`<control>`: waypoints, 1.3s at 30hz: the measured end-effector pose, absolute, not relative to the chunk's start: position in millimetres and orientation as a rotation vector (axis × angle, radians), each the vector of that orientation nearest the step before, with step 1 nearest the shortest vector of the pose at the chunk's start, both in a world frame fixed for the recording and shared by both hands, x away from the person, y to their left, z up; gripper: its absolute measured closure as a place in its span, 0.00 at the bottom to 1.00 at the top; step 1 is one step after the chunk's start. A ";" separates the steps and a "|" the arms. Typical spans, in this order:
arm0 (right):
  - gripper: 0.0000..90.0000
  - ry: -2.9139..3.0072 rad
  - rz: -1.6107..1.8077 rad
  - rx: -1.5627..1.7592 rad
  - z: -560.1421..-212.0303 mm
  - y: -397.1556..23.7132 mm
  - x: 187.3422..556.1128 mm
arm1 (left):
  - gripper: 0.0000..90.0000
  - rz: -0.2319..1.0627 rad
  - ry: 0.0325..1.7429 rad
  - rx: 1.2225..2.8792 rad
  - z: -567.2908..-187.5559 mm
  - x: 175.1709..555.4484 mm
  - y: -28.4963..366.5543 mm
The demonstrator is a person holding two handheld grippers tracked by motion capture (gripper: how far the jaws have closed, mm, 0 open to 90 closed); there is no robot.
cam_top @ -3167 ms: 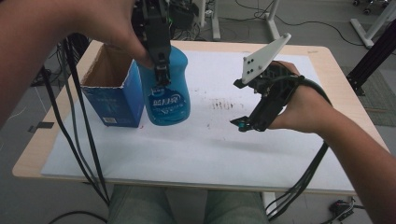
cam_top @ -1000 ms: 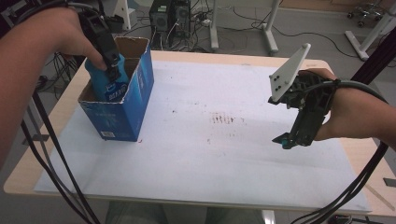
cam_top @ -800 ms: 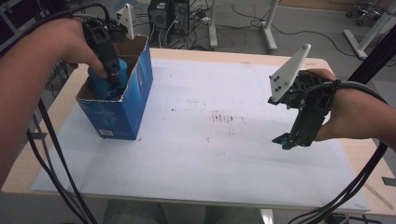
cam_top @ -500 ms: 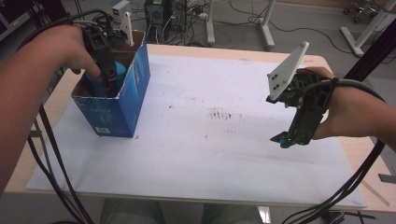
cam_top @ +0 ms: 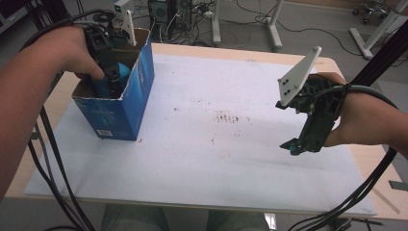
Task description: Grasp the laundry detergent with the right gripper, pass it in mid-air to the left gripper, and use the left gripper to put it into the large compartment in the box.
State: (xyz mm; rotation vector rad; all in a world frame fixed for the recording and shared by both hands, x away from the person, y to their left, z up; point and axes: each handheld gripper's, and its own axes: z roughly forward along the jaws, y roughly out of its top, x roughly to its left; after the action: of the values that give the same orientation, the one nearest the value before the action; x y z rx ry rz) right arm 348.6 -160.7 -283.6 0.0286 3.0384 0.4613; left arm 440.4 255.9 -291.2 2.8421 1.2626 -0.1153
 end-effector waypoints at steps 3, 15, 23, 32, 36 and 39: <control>0.01 3.039 0.460 0.028 -284.0 -160.9 348.5 | 0.38 -0.117 1.251 2.840 -289.7 440.5 255.9; 0.01 3.034 0.478 0.006 -283.3 -159.4 347.7 | 0.29 -0.069 1.259 2.824 -270.9 439.8 253.7; 0.01 3.035 0.481 0.007 -282.6 -160.6 348.2 | 0.28 -0.043 1.258 2.833 -257.3 439.8 254.9; 0.01 3.034 0.491 0.011 -279.4 -163.0 350.1 | 0.23 -0.016 1.222 2.837 -237.0 432.4 250.3; 0.01 3.028 0.499 0.012 -275.1 -164.7 352.4 | 0.21 0.008 1.182 2.847 -221.5 426.4 245.4; 0.01 3.030 0.495 0.022 -271.8 -166.6 354.8 | 0.18 0.003 1.114 2.872 -210.5 421.6 238.8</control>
State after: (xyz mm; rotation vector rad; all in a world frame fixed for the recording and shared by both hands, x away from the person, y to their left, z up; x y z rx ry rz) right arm 354.8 -166.6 -271.8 0.0225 3.0297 0.4955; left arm 421.6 238.8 -210.5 2.8722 1.1135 0.0025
